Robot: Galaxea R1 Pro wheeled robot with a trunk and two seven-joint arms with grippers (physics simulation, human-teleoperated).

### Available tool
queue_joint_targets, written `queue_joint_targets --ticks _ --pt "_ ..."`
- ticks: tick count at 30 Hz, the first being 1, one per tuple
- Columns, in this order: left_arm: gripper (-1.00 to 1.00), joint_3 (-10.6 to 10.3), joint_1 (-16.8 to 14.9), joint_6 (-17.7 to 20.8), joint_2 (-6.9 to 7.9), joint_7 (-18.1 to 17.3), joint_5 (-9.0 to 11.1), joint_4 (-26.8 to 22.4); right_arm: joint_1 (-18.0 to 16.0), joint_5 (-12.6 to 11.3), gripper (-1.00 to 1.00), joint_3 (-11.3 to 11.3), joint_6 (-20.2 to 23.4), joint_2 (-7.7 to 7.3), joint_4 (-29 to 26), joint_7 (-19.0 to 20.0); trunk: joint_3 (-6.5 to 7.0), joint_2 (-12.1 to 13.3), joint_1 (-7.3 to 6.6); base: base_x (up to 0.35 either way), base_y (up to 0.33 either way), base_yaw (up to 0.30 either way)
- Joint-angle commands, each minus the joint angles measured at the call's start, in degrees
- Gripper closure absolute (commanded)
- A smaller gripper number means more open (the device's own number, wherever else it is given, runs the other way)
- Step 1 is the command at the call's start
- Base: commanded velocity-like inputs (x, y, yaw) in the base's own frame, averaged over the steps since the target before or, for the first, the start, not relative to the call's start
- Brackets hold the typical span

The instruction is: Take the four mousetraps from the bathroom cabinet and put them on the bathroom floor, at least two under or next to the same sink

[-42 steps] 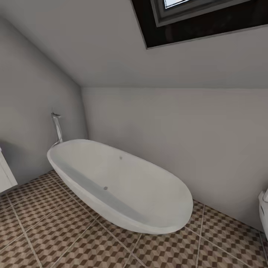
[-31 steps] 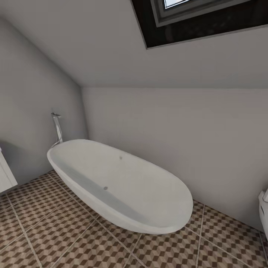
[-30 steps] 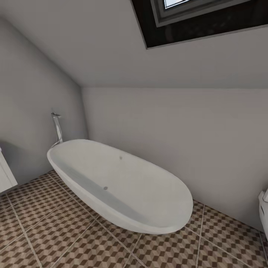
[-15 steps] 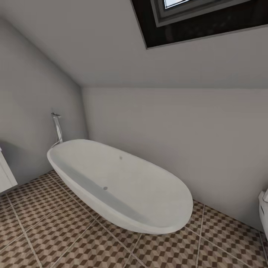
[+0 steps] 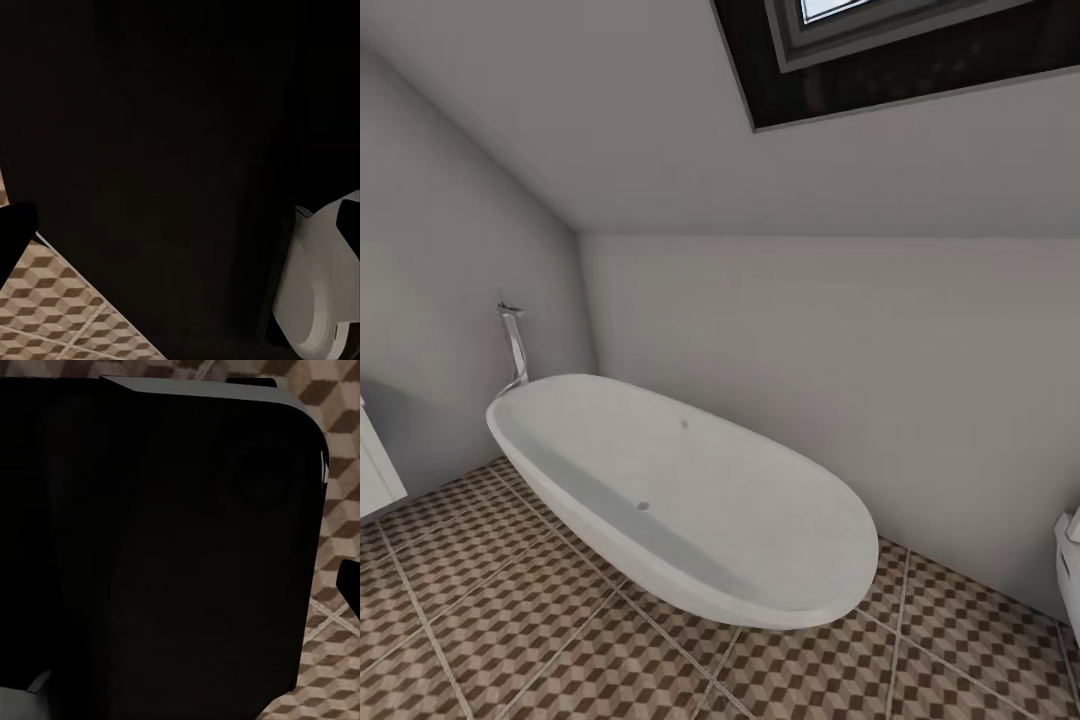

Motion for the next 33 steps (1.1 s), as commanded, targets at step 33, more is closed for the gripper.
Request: queue_joint_targets --ticks 33 --pt "-1.00 0.1 -2.5 6.5 0.69 2.7 -0.2 -35.8 -2.8 1.2 -1.00 0.0 -1.2 -2.38 -34.5 0.1 -0.04 0.0 0.00 0.000 0.000 0.000"
